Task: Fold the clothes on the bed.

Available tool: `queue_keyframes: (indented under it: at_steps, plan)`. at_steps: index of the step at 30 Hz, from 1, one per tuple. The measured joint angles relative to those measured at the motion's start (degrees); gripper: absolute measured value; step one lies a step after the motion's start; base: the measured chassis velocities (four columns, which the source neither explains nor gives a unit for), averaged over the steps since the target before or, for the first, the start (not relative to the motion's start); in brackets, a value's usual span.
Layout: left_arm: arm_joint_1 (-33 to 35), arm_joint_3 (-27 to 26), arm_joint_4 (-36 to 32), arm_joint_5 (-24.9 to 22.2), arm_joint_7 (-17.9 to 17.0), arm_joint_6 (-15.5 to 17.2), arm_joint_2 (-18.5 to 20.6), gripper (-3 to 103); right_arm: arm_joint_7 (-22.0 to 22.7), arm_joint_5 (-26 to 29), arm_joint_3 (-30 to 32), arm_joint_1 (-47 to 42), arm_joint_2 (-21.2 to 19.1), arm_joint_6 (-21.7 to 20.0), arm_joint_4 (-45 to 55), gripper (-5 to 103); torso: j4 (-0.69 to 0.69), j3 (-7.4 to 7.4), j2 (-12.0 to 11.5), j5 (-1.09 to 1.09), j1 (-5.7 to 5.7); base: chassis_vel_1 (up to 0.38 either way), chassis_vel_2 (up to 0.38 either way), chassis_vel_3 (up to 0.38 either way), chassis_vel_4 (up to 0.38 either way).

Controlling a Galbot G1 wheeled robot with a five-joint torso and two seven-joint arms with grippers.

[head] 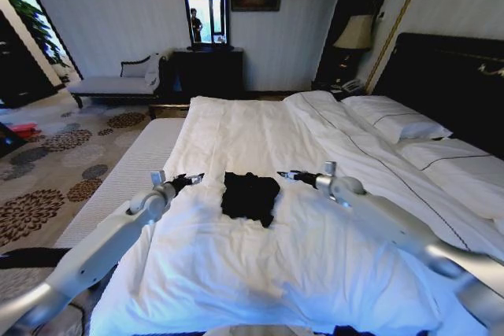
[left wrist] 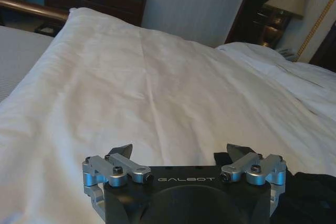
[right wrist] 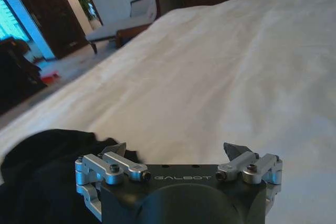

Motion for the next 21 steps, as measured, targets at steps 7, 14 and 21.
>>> queue_keyframes:
  at_steps: [7,14,21]
  plan:
    - [7.4,-2.55,-4.27,3.22,1.43,-0.51,1.76,100,-1.78,-3.28,-1.54,1.33,0.43,0.78,-2.41,100,-0.04,-0.02,0.01,0.01,-0.04,0.0,0.0,0.0,0.0]
    - [12.72,-4.72,-5.97,5.81,1.9,-1.09,1.34,100,-2.0,-3.89,-4.22,2.68,3.05,0.63,-4.96,100,0.0,-0.02,0.01,0.0,-0.04,0.0,0.0,0.0,0.0]
    - [15.45,-6.03,-7.06,6.75,1.84,-1.3,1.37,100,-2.44,-5.61,-4.98,2.88,5.79,0.74,-8.55,100,-0.03,-0.02,0.02,0.01,-0.04,0.0,0.0,0.0,0.0]
